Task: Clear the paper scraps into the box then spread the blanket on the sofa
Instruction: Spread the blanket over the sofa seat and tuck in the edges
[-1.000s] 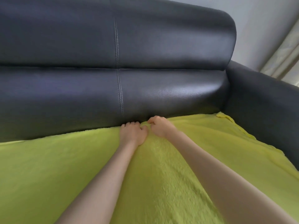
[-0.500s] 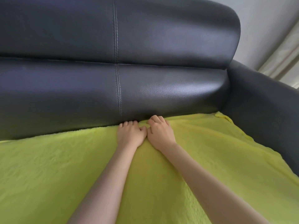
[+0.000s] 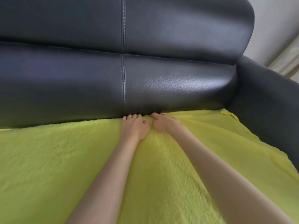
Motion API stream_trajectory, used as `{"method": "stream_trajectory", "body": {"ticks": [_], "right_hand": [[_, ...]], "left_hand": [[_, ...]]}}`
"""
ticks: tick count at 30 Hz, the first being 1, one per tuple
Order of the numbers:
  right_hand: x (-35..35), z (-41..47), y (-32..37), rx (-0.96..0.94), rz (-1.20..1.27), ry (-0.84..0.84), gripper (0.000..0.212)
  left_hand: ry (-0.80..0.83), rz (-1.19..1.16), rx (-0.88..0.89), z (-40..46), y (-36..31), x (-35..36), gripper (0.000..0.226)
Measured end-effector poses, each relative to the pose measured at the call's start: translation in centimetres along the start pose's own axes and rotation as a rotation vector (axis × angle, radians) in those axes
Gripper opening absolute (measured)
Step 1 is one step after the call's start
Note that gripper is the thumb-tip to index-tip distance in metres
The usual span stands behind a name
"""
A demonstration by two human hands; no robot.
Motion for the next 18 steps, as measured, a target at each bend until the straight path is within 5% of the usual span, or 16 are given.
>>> {"method": "stream_trajectory", "body": {"ticks": [7, 11, 14, 18], "right_hand": [[-0.6, 2.2, 1.7, -0.029, -0.221, 0.116, 0.039], [-1.2, 0.7, -1.0, -0.084, 0.126, 0.124, 0.056], [-1.8, -0.5, -5.7, -0.006, 0.423, -0.147, 0.051], [-1.7, -0.7, -8.4, -0.031, 0.229, -0.368, 0.041]], "left_hand": [[0.015, -0.006, 0.016, -0.2, -0.1, -0.2, 0.044], [-0.006, -0.008, 0.003, -0.4, 0.0, -0.3, 0.042], [-0.028, 0.011, -0.008, -0.3, -0.3, -0.3, 0.042], [-0.04, 0.011, -0.017, -0.3, -0.3, -0.3, 0.042]]}}
Point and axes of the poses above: each hand's wrist, its own z-axis towards the middle knuckle, its own x-axis out of the palm, y = z × x, the point moved 4 cm from there along z, towards the middle knuckle, and after that the axes turned 13 degrees about -y, right-handed, at the moved point
